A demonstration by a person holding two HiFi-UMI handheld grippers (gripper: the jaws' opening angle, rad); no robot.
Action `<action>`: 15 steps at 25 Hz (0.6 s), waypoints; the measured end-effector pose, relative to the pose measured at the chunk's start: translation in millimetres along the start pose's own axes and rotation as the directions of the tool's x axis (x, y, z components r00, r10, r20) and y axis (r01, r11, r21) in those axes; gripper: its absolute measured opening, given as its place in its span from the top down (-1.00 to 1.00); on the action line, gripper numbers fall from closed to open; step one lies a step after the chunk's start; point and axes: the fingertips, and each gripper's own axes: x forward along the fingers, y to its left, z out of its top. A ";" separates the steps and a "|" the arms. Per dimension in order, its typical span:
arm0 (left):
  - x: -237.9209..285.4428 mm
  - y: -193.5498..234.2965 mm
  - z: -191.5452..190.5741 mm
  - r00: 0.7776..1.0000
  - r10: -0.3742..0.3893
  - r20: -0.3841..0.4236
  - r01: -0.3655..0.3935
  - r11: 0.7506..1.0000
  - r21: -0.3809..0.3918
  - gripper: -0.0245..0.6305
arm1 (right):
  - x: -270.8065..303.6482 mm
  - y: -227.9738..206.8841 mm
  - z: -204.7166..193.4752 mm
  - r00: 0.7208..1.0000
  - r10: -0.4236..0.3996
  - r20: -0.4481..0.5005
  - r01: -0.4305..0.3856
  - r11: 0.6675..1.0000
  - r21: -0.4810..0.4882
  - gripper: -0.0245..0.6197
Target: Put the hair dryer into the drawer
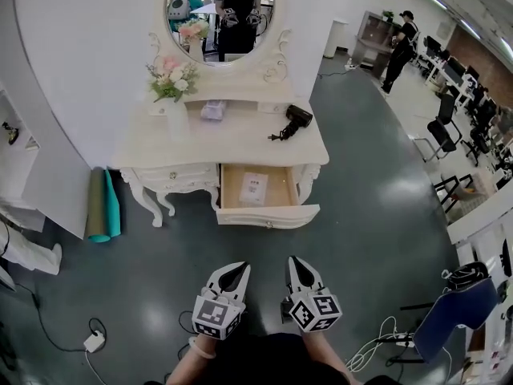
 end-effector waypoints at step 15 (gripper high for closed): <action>75.7 88.1 35.7 1.000 -0.029 -0.007 0.029 1.000 0.001 0.87 | 117.5 -6.7 26.9 1.000 0.023 0.015 -0.023 1.000 -0.013 0.84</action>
